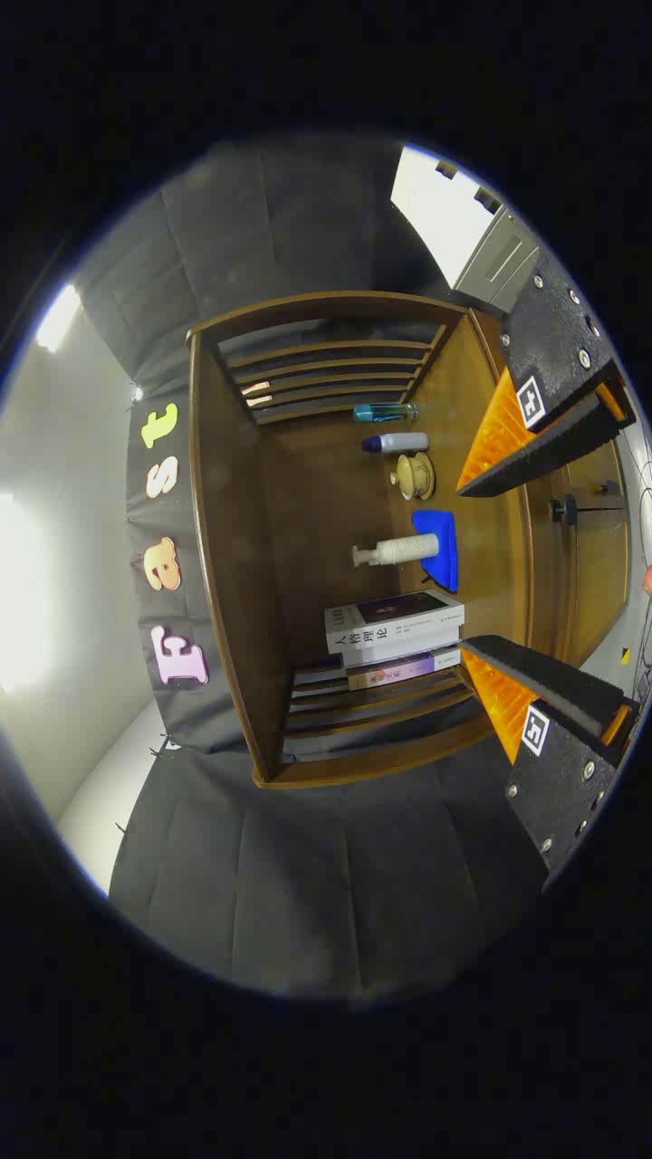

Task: Pull open the drawer, take out the items inside it, and place them on the countertop above the cabinet.

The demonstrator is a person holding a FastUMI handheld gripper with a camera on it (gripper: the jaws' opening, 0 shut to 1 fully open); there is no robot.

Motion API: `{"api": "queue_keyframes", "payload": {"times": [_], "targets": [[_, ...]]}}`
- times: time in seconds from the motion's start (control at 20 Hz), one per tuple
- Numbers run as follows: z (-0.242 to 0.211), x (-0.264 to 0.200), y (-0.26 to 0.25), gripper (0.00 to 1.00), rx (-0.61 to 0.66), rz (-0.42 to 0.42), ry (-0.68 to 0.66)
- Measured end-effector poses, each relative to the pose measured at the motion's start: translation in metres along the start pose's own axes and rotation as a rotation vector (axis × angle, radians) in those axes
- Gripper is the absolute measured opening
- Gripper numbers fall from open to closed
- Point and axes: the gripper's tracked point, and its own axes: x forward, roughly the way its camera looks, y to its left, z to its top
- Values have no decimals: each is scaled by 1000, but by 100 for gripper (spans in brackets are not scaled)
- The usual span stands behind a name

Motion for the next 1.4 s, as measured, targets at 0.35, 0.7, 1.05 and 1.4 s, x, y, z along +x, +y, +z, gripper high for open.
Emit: {"api": "queue_keyframes", "payload": {"times": [0.35,0.7,1.05,1.4], "targets": [[-6,3,-2,95,13,-2,22],[-7,4,-5,95,15,-12,26],[-9,6,-6,95,28,-20,15],[12,10,-30,95,-145,-83,-29]]}}
